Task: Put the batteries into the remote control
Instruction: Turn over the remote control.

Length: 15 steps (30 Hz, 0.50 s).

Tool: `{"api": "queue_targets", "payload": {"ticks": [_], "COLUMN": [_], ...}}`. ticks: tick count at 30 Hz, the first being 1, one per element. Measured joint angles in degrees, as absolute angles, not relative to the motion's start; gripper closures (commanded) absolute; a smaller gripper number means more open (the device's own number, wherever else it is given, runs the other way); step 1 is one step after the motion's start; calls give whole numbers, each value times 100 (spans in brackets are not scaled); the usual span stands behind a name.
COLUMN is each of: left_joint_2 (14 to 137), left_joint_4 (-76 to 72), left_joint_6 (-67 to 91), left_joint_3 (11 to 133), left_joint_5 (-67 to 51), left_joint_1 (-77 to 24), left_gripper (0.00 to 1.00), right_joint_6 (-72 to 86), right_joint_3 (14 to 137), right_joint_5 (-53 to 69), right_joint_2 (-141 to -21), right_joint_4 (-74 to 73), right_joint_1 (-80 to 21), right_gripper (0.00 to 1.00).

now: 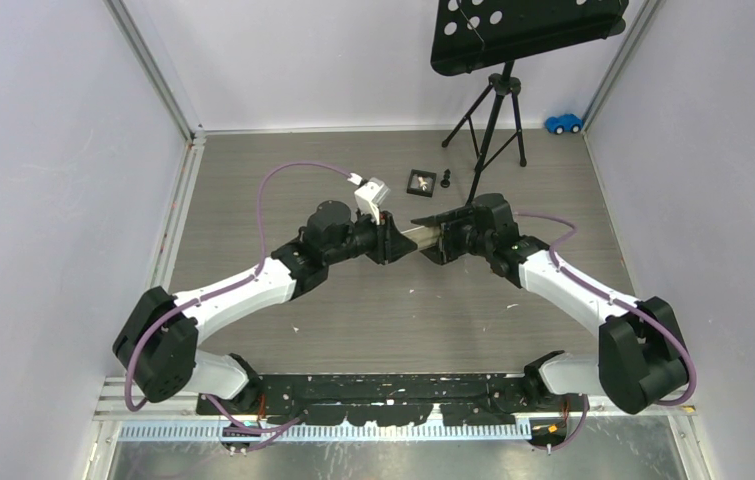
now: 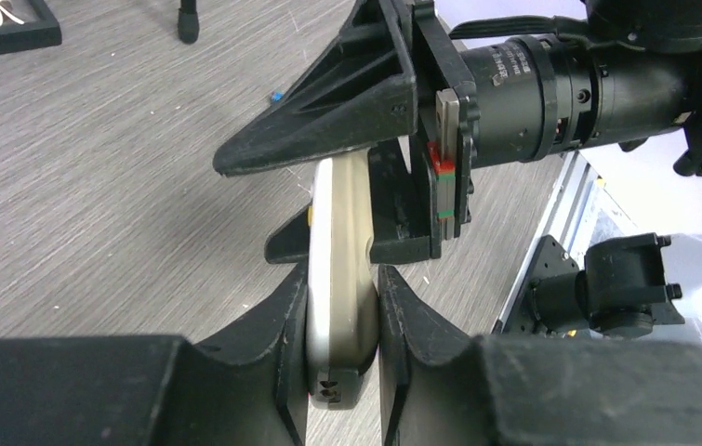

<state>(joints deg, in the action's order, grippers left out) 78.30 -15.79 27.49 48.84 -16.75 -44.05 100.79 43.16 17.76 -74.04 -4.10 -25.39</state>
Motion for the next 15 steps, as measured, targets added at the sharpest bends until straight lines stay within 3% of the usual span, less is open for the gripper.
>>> {"api": "queue_targets", "payload": {"ticks": [2, 8, 12, 13, 15], "left_joint_2": [7852, 8058, 8272, 8329, 8436], "left_joint_4": [-1426, -508, 283, 480, 781], "left_joint_6": [2814, 3166, 3411, 3450, 3568], "left_joint_3": [4956, 5378, 5603, 5647, 5686], "left_joint_5": [-1702, -2023, -2239, -2287, -2497], "left_joint_1": [-4370, -3986, -3691, -3629, -3489], "left_gripper": [100, 100, 100, 100, 100], "right_joint_6": [9974, 8468, 7459, 7238, 6871], "right_joint_3": [4316, 4359, 4292, 4226, 4071], "right_joint_5": [1774, 1699, 1708, 1708, 1693], "right_joint_2": [-7419, -7430, -7395, -7354, -7216], "right_joint_4": [-410, -572, -657, -668, -749], "right_joint_1": [-2541, -2539, -2539, -2539, -2539], "right_gripper": [10, 8, 19, 25, 50]}}
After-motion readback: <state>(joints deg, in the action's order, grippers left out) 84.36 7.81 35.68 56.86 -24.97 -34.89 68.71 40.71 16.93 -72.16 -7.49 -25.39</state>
